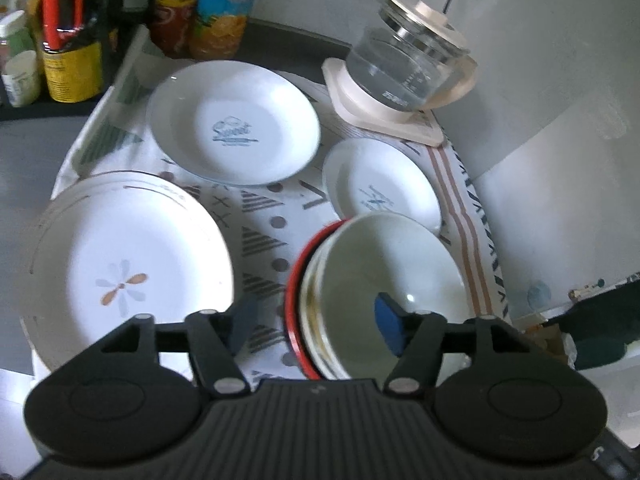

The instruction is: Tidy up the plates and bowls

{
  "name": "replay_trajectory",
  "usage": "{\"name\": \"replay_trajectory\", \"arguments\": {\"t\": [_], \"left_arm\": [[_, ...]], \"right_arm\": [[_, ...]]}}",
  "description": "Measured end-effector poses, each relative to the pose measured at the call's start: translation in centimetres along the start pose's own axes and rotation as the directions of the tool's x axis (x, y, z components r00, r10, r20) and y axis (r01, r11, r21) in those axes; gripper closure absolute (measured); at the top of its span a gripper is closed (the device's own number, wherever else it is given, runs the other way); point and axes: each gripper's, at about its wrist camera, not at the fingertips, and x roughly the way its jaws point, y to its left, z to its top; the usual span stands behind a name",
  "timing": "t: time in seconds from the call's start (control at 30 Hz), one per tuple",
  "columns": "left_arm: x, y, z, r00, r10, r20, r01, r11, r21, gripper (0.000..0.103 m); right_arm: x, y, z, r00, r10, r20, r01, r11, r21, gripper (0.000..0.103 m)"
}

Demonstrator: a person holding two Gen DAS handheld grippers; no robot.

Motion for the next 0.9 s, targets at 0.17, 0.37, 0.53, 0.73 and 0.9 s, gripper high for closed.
{"name": "replay_trajectory", "arguments": {"t": [0.17,0.37,0.53,0.73,0.9], "left_arm": [[-1.3,1.7,0.0,0.999,0.034,0.033,-0.032,0.999,-0.034,0.032],[-3.0,4.0,-0.2,0.994,0.078,0.073,-0.073,0.994,-0.077,0.027],[-4.1,6.3,-0.7,0.989,0.123,0.085,-0.112,0.986,-0.121,0.026],[-5.3,9.0,-1.3,0.981,0.174,0.089,-0.16,0.976,-0.145,0.026],[-6.3,10.9,-1.4,0.982,0.17,0.079,-0.159,0.98,-0.123,0.026]], "right_arm": [[0.5,1.3,0.1,1.0,0.018,-0.014,-0.018,1.0,-0.002,0.005],[1.4,3.2,-0.3,0.999,0.04,-0.031,-0.041,0.998,-0.047,0.0],[2.0,5.2,-0.7,0.995,0.082,-0.049,-0.086,0.993,-0.084,0.0],[2.8,8.1,-1.6,0.988,0.127,-0.086,-0.138,0.981,-0.138,0.0],[3.1,9.7,-2.2,0.984,0.138,-0.112,-0.156,0.972,-0.176,0.0]]}}
